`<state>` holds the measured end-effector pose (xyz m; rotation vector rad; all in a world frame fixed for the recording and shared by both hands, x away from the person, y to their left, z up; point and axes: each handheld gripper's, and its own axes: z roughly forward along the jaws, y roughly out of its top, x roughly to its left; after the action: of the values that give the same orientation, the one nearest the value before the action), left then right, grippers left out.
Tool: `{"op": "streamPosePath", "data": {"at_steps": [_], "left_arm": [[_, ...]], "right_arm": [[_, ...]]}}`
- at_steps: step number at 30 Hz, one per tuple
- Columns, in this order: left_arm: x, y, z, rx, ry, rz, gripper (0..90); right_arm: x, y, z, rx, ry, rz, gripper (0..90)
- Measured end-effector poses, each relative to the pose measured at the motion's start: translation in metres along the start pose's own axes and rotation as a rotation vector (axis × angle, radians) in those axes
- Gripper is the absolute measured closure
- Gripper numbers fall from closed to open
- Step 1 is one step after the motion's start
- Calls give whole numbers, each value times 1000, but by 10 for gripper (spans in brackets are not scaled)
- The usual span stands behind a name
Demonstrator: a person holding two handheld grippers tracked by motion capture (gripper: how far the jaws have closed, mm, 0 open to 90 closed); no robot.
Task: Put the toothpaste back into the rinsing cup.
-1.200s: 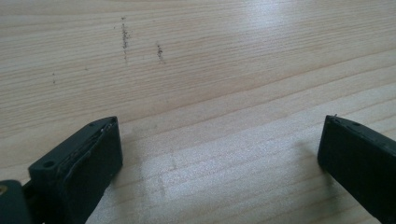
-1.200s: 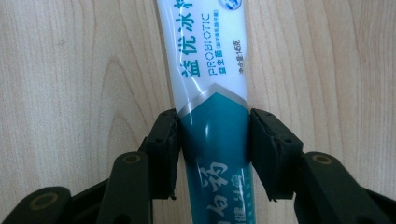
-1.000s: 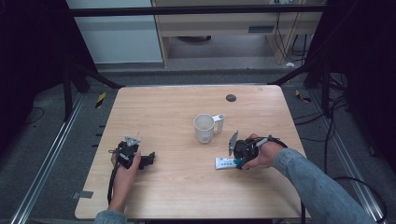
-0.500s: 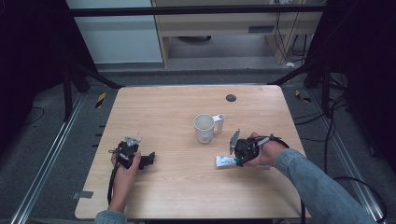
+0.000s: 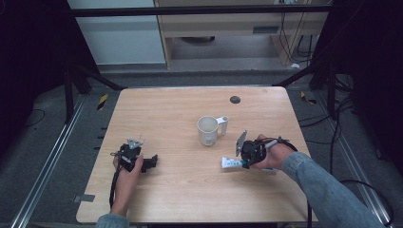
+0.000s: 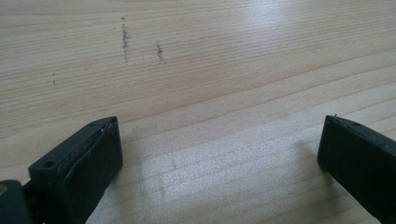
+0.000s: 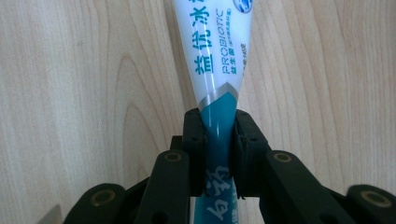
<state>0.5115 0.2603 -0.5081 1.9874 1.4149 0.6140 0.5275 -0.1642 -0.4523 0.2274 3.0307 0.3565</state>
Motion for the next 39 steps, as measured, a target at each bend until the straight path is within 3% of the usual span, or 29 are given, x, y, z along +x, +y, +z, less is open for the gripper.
{"op": "streamPosePath", "data": {"at_steps": [8, 15, 24, 39], "left_arm": [[0, 0, 0, 0, 0, 0, 0], [0, 0, 0, 0, 0, 0, 0], [0, 0, 0, -1, 1, 0, 0], [0, 0, 0, -1, 1, -1, 0]], "right_arm": [[-2, -10, -19, -60, -69, 36, 775], [-7, -20, -36, -148, -153, 112, 776], [-10, -24, -44, -201, -193, 153, 776], [-14, -25, -59, -361, -291, 286, 776]]}}
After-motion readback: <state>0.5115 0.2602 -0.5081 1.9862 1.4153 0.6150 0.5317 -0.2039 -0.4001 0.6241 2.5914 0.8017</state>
